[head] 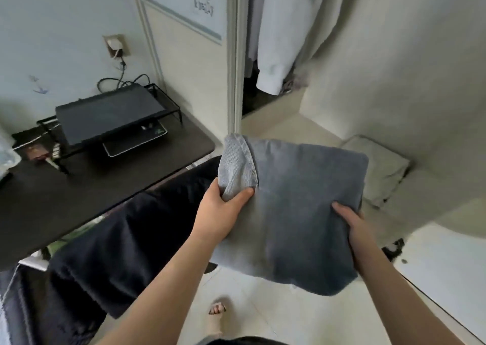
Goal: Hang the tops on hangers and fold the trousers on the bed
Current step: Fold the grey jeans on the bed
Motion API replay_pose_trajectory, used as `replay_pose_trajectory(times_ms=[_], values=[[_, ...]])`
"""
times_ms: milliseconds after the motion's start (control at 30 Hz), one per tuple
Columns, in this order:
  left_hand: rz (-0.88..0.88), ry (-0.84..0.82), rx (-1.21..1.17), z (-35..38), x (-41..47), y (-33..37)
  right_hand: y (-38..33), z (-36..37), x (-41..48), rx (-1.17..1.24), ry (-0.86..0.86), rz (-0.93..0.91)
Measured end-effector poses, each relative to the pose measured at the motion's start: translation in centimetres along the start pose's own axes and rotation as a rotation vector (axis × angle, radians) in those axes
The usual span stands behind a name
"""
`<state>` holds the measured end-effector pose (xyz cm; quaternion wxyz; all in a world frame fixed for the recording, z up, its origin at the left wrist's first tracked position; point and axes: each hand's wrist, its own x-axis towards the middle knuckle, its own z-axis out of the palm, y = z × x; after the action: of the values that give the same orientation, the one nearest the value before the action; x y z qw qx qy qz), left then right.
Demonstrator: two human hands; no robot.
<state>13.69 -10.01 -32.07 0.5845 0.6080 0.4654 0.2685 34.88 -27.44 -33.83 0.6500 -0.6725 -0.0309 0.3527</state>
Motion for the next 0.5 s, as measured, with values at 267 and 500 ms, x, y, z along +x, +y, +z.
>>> replay_pose_trajectory(times_ms=[267, 500], values=[[-0.037, -0.31, 0.128, 7.2, 12.7, 3.1, -1.2, -0.5, 4.0, 0.135, 0.369, 0.062], [-0.044, -0.376, 0.229, 13.7, 19.5, 3.7, -1.3, -0.9, 10.2, 0.194, 0.477, 0.051]])
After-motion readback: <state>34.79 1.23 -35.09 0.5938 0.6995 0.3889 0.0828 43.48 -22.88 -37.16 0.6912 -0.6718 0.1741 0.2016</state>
